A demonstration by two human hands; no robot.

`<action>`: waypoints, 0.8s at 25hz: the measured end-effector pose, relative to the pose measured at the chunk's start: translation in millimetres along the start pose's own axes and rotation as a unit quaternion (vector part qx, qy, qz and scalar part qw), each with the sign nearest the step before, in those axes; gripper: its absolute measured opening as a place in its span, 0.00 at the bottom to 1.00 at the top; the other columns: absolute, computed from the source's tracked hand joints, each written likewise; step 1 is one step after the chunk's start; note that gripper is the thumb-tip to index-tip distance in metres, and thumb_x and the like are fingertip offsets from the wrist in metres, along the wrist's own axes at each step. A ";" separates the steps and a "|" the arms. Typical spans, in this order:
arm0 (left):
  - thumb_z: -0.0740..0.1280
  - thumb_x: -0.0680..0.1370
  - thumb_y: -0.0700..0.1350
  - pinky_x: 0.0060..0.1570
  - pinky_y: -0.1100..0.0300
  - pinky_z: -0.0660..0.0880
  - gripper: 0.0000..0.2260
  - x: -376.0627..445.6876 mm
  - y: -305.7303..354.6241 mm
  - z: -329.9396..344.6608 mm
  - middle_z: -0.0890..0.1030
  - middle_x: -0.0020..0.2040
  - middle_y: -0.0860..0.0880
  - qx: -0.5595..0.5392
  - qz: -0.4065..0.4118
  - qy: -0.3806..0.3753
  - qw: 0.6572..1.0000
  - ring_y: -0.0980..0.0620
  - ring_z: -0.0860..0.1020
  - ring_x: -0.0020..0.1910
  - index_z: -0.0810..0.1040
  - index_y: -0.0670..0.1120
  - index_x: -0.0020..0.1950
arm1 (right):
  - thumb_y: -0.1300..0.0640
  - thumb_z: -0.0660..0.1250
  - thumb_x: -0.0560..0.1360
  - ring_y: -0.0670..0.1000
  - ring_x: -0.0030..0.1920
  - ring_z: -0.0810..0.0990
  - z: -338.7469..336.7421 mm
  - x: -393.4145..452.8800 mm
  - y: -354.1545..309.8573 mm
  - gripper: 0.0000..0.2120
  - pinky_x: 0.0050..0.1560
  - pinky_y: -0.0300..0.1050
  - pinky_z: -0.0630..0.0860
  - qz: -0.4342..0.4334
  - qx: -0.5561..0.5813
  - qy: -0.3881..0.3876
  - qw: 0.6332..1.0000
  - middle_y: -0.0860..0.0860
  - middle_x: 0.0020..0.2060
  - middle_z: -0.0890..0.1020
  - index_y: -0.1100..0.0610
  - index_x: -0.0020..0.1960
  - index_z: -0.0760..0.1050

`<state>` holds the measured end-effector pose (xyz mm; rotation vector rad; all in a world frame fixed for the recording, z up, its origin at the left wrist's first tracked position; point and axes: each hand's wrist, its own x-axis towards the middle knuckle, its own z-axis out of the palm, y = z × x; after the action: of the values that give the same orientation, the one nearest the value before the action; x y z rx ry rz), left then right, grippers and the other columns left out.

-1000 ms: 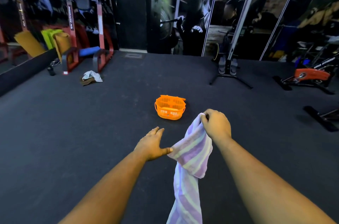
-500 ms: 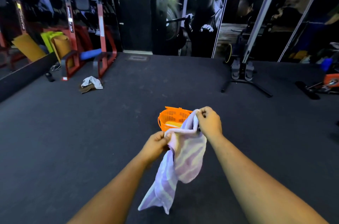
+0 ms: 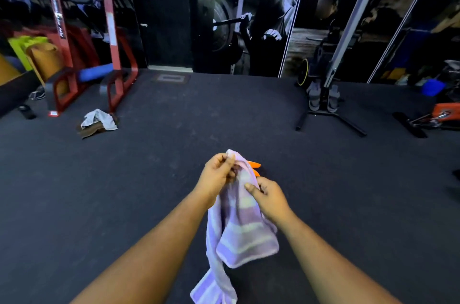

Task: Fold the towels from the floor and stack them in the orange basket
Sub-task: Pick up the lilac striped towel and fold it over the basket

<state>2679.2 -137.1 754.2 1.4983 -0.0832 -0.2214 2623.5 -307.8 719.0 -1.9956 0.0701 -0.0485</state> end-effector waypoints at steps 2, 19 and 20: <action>0.71 0.77 0.59 0.49 0.54 0.77 0.19 21.2 -14.6 -7.4 0.79 0.47 0.50 0.095 0.016 -0.039 0.995 0.55 0.76 0.44 0.75 0.45 0.53 | 0.56 0.69 0.80 0.44 0.32 0.72 1.7 37.4 -8.3 0.11 0.36 0.44 0.70 0.045 0.063 0.050 0.996 0.42 0.30 0.77 0.54 0.38 0.77; 0.66 0.83 0.39 0.59 0.45 0.79 0.10 128.7 -25.3 -9.0 0.86 0.54 0.40 0.076 -0.037 -0.080 0.993 0.48 0.82 0.51 0.87 0.48 0.56 | 0.50 0.65 0.83 0.56 0.36 0.83 -39.7 171.0 -16.0 0.21 0.34 0.48 0.80 0.132 0.200 0.063 0.969 0.60 0.36 0.82 0.70 0.48 0.77; 0.67 0.83 0.40 0.58 0.44 0.79 0.10 131.5 -24.6 -8.0 0.86 0.53 0.40 0.090 -0.033 -0.079 0.992 0.48 0.82 0.50 0.87 0.50 0.54 | 0.49 0.65 0.83 0.56 0.36 0.84 -41.6 173.4 -14.4 0.20 0.33 0.48 0.80 0.131 0.199 0.076 0.968 0.60 0.36 0.83 0.67 0.46 0.78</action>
<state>2806.8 -156.6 718.4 1.6634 -0.1850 -0.3957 2794.1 -352.1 749.8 -1.5656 0.3925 -0.0419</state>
